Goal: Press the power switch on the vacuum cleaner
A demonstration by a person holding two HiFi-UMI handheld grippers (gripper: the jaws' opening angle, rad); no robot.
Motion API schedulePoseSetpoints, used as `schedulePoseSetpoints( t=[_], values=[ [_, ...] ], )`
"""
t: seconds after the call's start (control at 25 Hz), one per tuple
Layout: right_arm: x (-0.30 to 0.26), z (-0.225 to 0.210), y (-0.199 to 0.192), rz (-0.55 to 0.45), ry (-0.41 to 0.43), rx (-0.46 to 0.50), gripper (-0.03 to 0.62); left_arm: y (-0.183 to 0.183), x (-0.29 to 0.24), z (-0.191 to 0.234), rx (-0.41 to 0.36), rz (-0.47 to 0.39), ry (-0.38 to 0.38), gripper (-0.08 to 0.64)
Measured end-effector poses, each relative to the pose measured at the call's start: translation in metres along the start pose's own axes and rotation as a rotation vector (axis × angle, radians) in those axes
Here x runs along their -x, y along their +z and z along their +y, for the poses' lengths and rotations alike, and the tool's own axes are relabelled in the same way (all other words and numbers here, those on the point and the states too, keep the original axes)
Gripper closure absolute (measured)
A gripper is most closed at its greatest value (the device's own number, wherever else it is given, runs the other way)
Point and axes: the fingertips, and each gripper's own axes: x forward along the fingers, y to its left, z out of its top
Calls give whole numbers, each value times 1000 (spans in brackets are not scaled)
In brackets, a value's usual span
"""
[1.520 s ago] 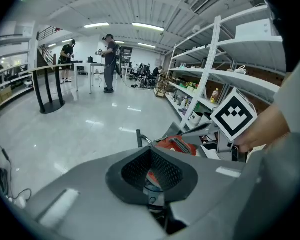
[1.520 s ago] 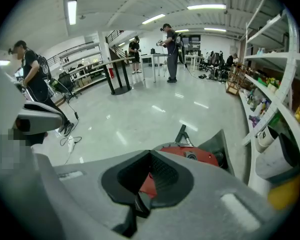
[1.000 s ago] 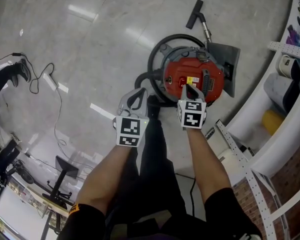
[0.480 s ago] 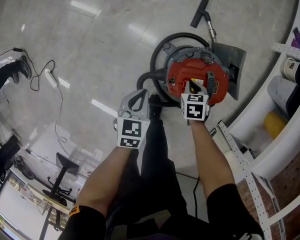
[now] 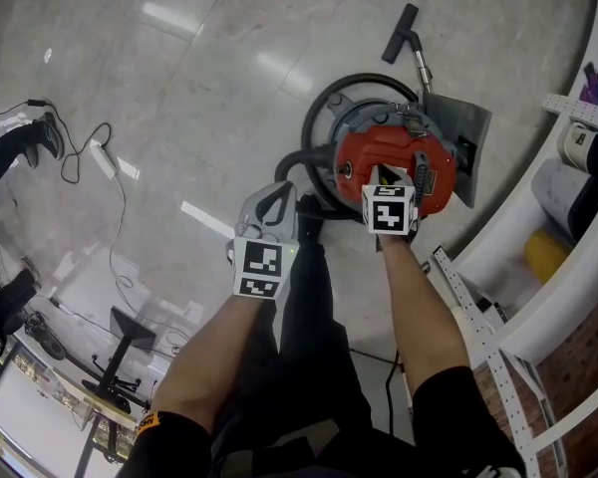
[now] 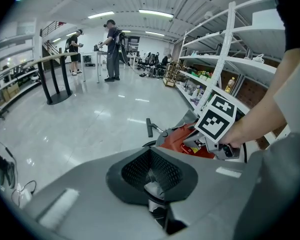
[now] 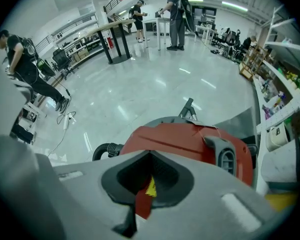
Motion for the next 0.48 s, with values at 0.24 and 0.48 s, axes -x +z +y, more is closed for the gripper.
schedulePoseSetpoints(
  t=[0.24, 0.48],
  values=[
    [8, -7, -3, -11, -24, -24, 600, 9, 9, 2, 23, -17, 9, 545],
    [46, 9, 12, -91, -28, -30, 600, 25, 29, 10, 39, -42, 34, 545]
  ],
)
